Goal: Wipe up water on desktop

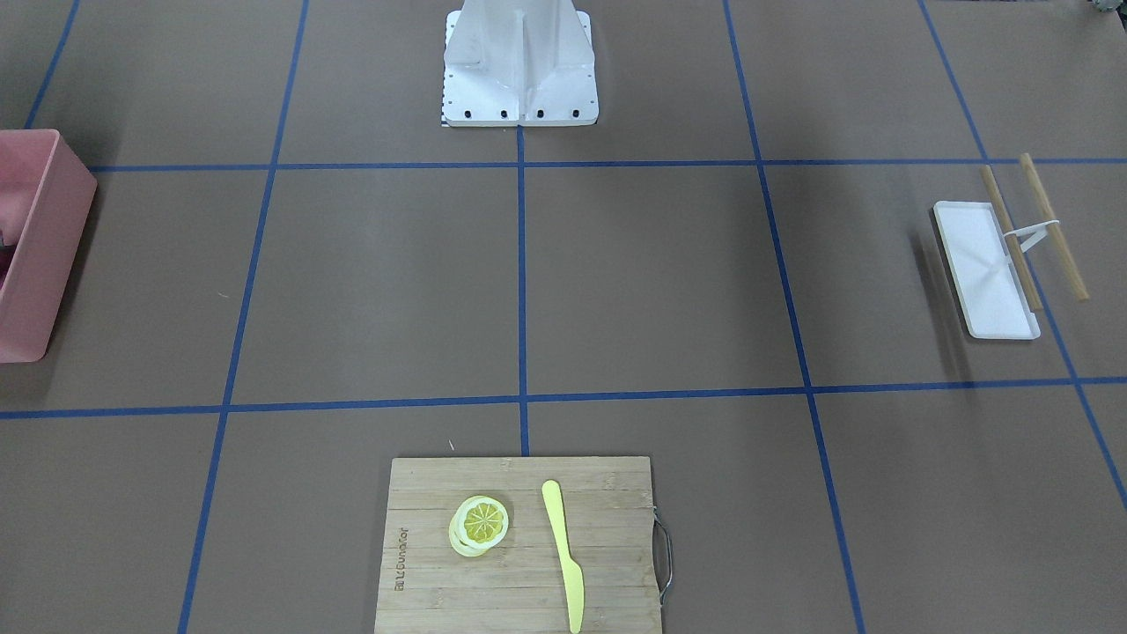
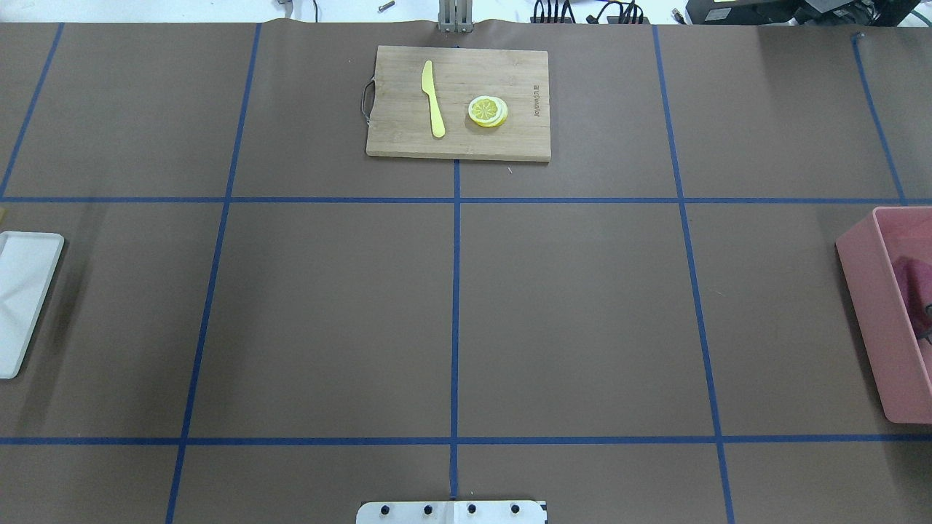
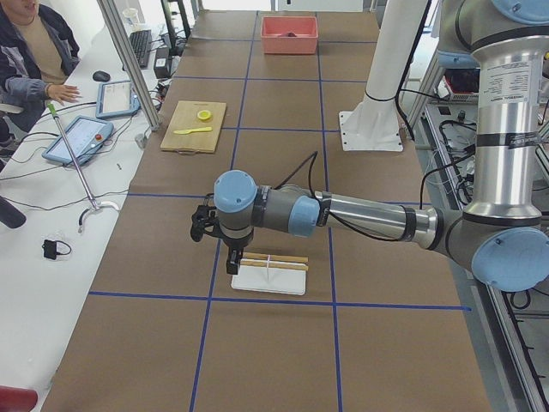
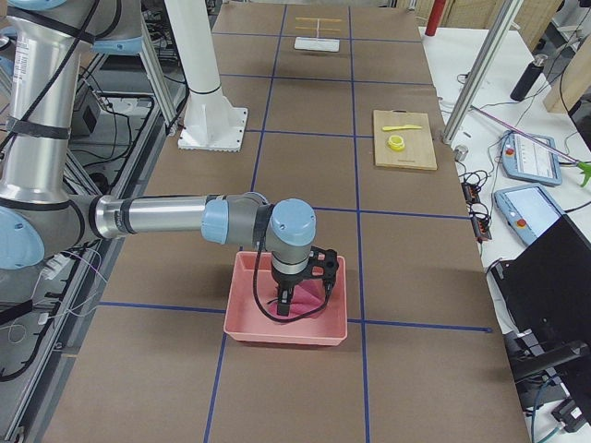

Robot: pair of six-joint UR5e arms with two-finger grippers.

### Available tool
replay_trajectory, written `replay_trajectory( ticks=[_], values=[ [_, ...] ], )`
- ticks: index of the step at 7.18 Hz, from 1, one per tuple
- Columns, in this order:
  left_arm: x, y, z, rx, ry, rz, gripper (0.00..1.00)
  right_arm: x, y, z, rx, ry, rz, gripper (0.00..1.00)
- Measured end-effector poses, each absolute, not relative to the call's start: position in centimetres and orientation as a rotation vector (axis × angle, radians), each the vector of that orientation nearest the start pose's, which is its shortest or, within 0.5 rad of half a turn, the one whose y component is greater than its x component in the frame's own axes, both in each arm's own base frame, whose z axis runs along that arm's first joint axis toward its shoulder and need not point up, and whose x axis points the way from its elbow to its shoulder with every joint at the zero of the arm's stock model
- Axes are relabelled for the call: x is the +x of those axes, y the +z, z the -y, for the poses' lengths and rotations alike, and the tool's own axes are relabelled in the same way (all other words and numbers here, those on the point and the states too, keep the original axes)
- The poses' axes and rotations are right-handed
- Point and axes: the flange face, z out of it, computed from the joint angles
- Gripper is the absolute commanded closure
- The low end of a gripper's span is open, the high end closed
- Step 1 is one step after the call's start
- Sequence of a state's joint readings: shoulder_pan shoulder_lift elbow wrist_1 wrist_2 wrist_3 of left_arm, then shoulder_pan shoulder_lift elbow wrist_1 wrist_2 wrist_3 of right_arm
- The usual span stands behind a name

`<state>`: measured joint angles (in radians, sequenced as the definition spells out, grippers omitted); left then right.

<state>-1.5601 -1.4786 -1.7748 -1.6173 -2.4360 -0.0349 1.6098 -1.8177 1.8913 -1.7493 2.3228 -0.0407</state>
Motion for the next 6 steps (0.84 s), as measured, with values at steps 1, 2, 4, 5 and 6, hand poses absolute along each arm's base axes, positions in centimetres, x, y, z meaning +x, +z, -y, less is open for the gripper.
replay_trajectory(
  ticks=[1, 2, 4, 5, 6],
  values=[
    [-5.7, 59.9, 45.1, 0.119, 0.042, -0.866, 0.02, 8.9, 63.5, 36.7, -0.056, 0.033, 0.754, 0.0],
    [-5.9, 60.3, 44.7, 0.116, 0.039, -0.866, 0.02, 9.7, 63.8, 36.1, -0.039, 0.027, 0.754, 0.0],
    [-6.0, 60.2, 44.8, 0.119, 0.036, -0.861, 0.02, 10.3, 63.8, 35.7, -0.021, 0.029, 0.754, 0.0],
    [-6.0, 60.2, 44.9, 0.12, 0.035, -0.861, 0.02, 10.4, 63.7, 35.7, -0.017, 0.03, 0.754, 0.0],
    [-6.1, 59.6, 44.9, 0.133, 0.039, -0.863, 0.02, 10.4, 63.6, 35.7, -0.017, 0.032, 0.755, 0.0]
  ],
)
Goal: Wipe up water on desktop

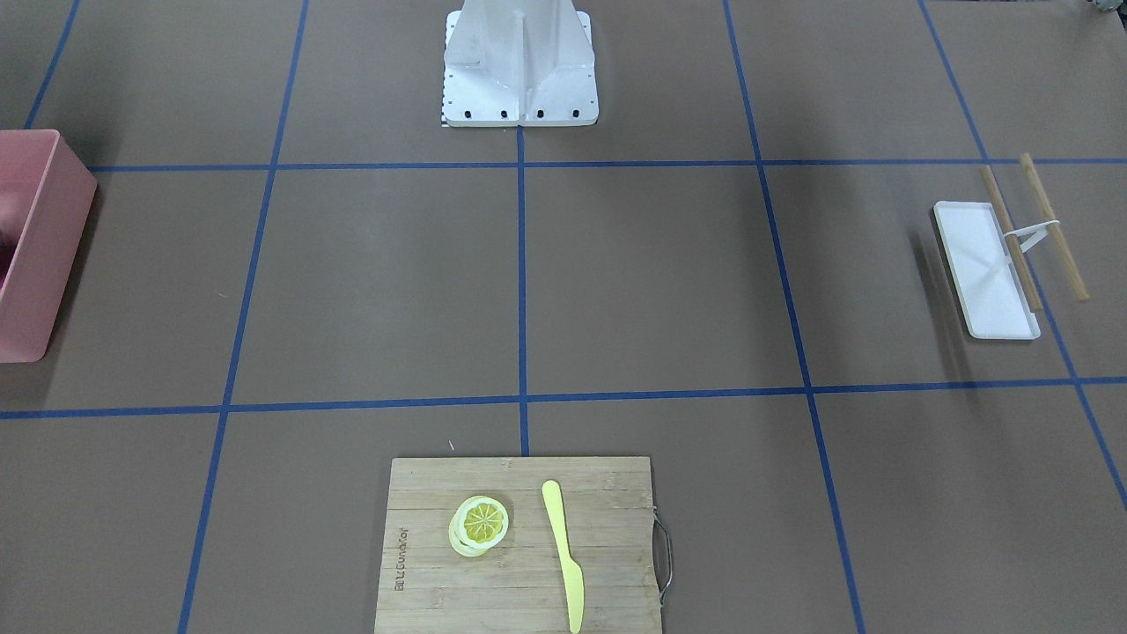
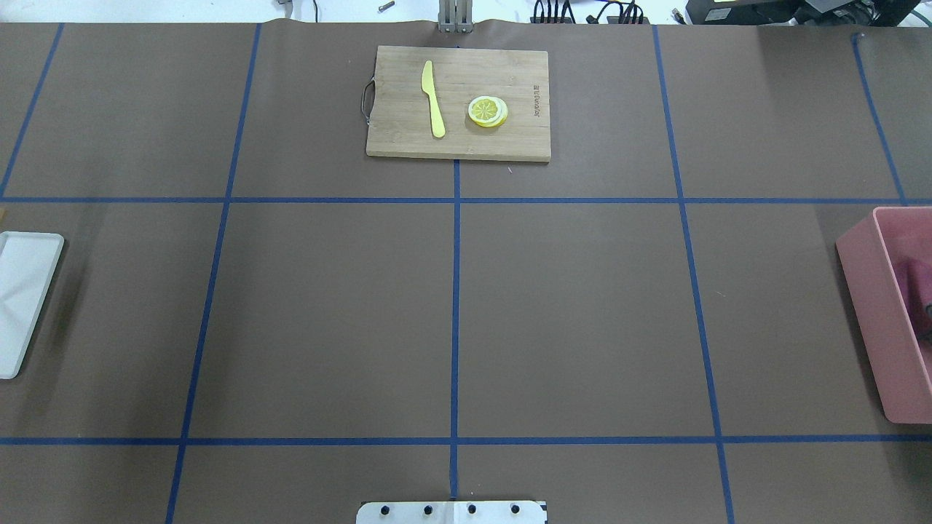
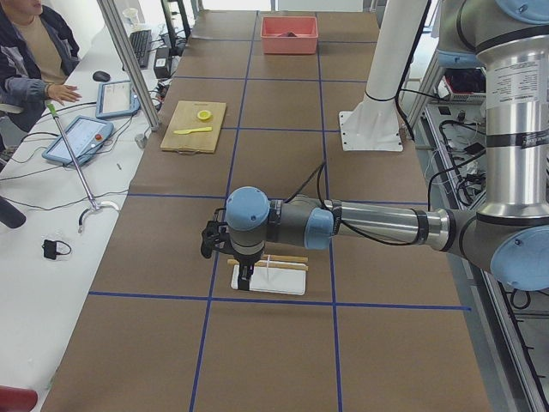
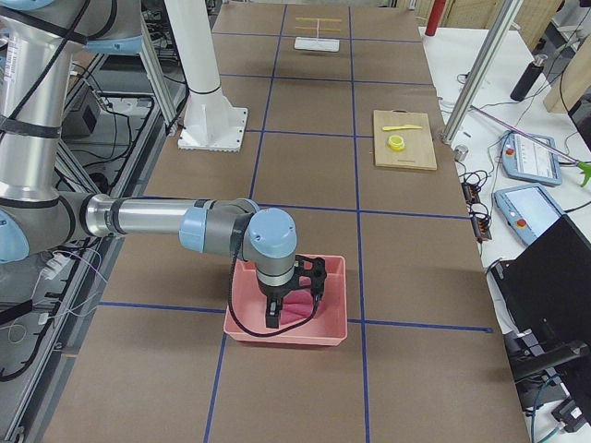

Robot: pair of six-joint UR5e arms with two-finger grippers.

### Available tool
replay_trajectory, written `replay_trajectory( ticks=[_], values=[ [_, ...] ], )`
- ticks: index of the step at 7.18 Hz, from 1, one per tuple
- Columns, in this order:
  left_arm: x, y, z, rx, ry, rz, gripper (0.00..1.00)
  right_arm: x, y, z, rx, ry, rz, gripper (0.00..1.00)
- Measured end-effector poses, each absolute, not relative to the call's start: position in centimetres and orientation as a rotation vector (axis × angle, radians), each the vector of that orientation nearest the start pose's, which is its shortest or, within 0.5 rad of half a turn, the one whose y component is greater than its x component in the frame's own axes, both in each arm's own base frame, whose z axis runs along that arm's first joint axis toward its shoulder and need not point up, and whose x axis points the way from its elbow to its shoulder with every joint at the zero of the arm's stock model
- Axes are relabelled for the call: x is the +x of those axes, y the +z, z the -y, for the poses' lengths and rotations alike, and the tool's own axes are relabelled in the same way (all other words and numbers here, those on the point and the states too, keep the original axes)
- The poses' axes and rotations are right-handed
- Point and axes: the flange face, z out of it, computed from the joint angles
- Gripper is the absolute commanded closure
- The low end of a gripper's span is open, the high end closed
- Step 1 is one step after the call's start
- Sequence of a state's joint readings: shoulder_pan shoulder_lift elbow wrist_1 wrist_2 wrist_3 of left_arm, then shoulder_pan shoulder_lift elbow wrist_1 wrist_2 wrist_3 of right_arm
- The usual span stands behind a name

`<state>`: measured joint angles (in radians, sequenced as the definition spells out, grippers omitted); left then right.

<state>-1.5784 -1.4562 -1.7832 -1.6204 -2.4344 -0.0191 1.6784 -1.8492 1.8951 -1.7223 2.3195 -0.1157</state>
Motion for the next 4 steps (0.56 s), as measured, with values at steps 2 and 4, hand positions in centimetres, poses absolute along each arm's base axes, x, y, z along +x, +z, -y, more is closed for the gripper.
replay_trajectory(
  ticks=[2, 4],
  values=[
    [-6.4, 56.9, 44.6, 0.184, 0.053, -0.864, 0.02, 10.4, 63.3, 35.7, -0.01, 0.03, 0.759, 0.0],
    [-6.8, 56.5, 43.3, 0.191, 0.043, -0.859, 0.02, 10.4, 63.1, 35.6, -0.006, 0.028, 0.762, 0.0]
  ],
)
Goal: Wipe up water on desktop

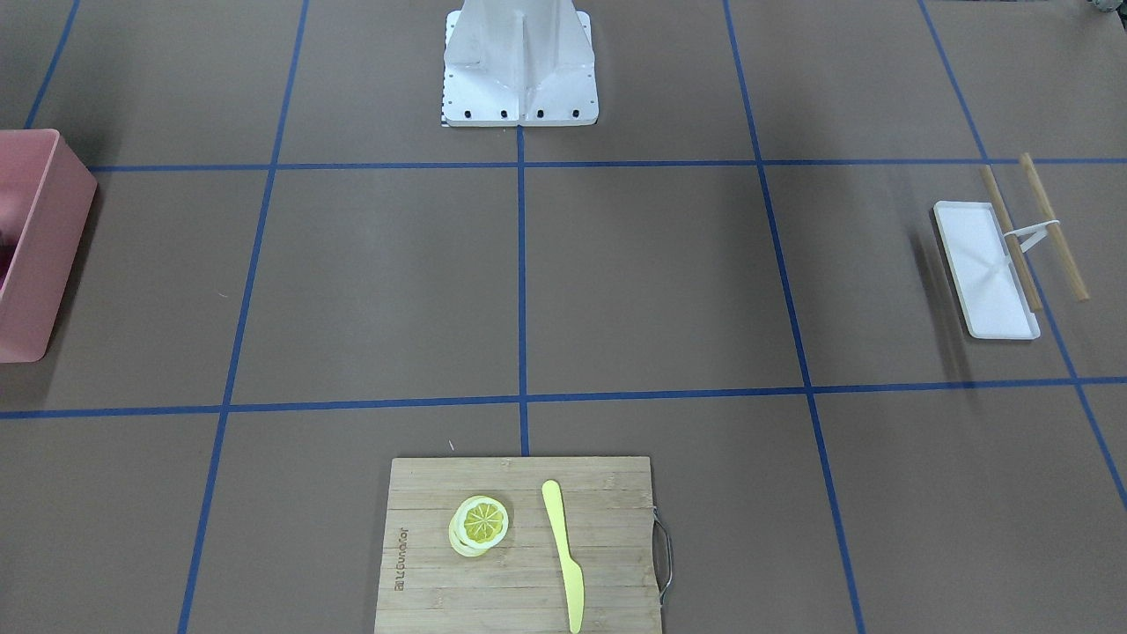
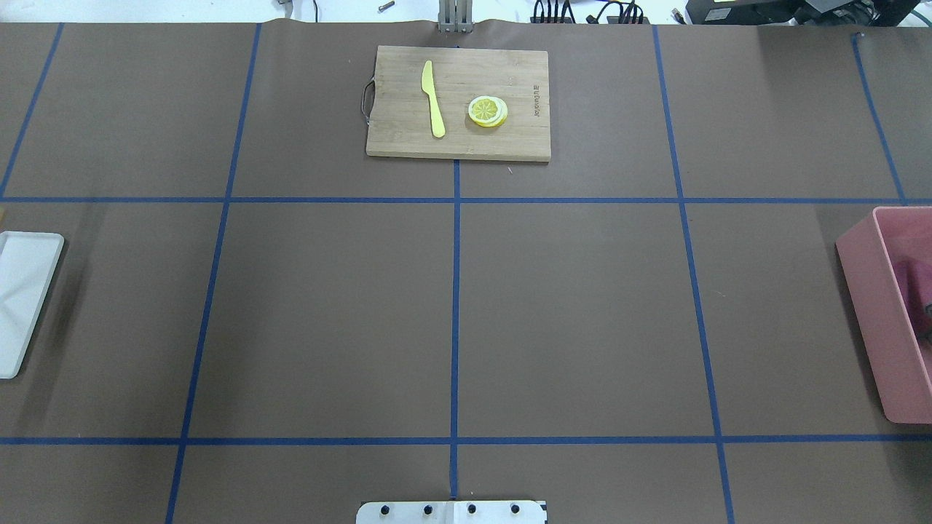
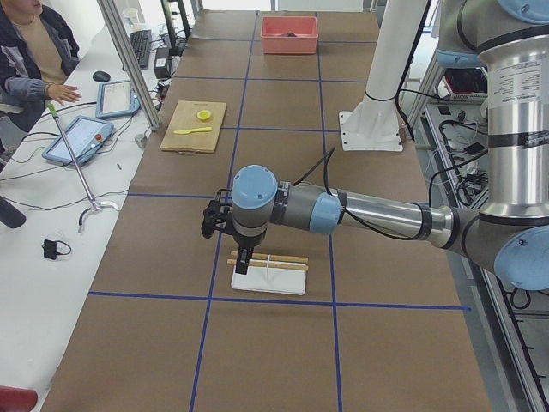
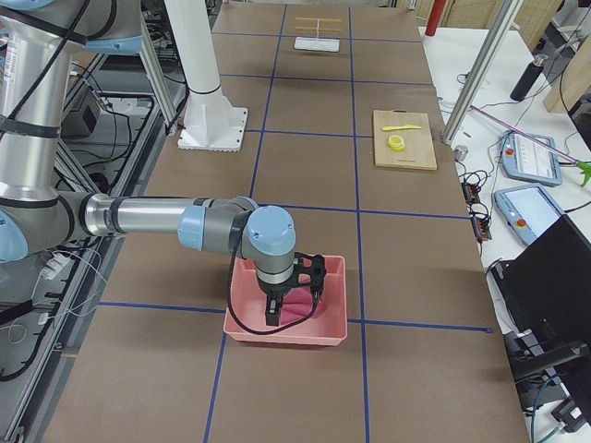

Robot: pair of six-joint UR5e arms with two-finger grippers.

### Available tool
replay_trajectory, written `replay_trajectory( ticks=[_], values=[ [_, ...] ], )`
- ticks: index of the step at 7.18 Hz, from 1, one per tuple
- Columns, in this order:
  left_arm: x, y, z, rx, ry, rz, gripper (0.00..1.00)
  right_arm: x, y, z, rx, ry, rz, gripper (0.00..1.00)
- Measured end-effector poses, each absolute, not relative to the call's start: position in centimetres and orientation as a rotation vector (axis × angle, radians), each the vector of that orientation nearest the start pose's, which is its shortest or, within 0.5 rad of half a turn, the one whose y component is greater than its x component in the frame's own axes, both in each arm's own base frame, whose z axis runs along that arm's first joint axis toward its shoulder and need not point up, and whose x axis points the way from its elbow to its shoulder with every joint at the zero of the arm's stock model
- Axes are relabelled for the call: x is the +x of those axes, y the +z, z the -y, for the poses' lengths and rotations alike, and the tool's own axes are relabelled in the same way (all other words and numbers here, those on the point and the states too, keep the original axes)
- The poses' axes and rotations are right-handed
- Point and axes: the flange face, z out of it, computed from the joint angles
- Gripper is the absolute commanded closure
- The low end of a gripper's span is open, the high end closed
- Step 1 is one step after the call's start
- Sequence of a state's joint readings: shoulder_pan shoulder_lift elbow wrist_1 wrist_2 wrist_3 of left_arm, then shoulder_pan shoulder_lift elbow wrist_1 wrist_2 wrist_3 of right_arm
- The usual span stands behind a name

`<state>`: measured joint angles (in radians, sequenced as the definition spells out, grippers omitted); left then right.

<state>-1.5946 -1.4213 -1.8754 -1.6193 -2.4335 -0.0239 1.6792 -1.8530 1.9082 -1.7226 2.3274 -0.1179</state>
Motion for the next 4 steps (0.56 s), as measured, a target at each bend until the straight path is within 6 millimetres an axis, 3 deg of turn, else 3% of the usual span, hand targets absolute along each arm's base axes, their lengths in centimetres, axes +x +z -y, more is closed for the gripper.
replay_trajectory(
  ticks=[4],
  values=[
    [-6.78, 57.51, 43.33, 0.176, 0.04, -0.856, 0.02, 10.41, 62.87, 35.53, -0.002, 0.026, 0.761, 0.0]
  ],
)
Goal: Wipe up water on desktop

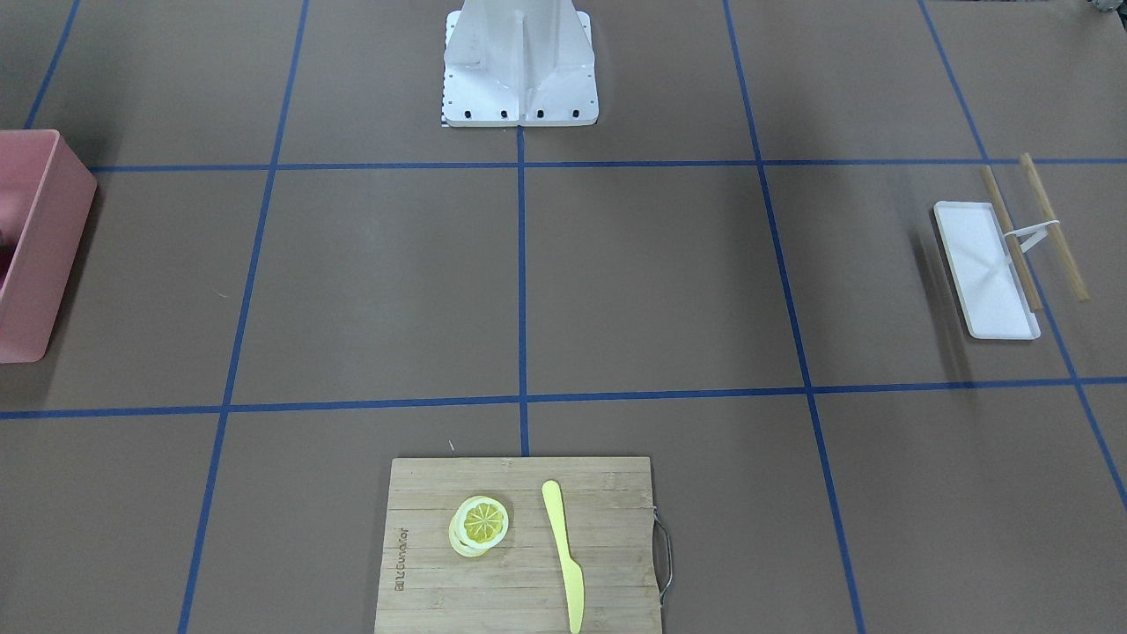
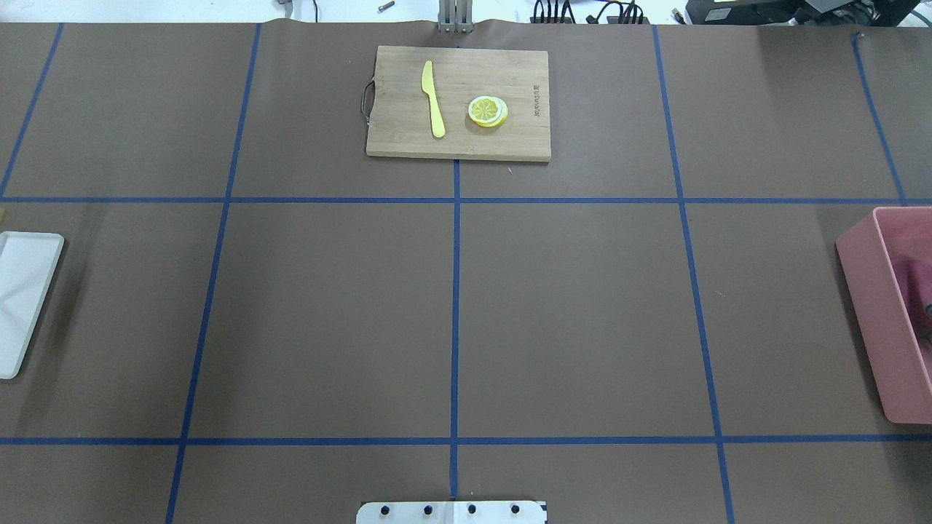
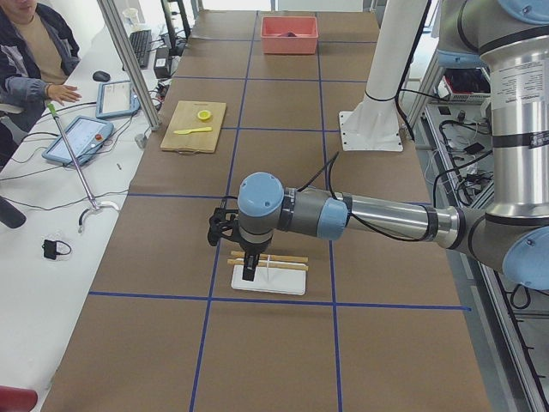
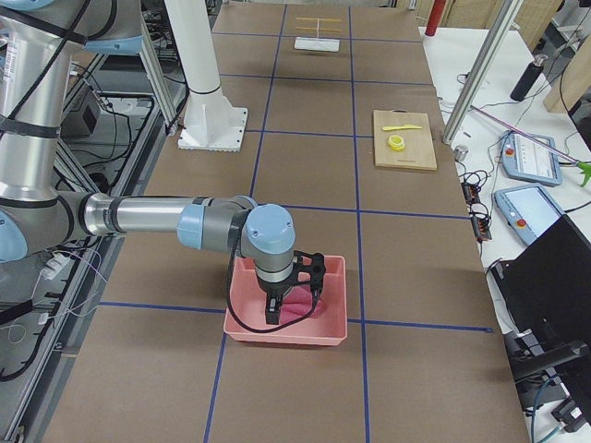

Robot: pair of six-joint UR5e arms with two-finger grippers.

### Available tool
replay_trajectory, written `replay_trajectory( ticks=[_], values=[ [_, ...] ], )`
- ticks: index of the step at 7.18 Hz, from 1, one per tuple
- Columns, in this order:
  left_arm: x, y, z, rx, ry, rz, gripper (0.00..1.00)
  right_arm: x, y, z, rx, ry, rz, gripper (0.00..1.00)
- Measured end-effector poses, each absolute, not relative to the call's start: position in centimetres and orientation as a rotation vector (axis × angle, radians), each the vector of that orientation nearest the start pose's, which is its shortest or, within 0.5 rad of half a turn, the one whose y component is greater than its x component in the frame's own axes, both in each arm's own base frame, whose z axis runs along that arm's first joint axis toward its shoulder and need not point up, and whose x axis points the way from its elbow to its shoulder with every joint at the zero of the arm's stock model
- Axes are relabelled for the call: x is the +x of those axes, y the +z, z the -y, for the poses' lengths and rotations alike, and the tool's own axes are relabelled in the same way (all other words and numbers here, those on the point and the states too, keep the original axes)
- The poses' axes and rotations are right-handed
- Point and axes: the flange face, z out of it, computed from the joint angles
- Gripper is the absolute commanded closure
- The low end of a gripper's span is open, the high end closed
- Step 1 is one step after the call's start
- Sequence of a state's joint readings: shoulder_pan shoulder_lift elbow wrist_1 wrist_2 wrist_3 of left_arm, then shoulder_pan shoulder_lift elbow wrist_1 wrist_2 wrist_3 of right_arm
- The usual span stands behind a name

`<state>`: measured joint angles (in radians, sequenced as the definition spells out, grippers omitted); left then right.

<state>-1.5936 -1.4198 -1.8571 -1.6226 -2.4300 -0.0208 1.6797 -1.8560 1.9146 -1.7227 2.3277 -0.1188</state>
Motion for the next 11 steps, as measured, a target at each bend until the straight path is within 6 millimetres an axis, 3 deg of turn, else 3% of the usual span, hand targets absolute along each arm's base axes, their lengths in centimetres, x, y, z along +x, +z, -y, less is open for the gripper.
replay_trajectory(
  ticks=[3, 11],
  values=[
    [-6.8, 56.9, 44.0, 0.194, 0.051, -0.855, 0.02, 10.4, 63.1, 35.6, -0.009, 0.03, 0.76, 0.0],
    [-7.0, 58.7, 43.7, 0.161, 0.028, -0.855, 0.02, 10.4, 63.2, 35.7, -0.009, 0.028, 0.76, 0.0]
  ],
)
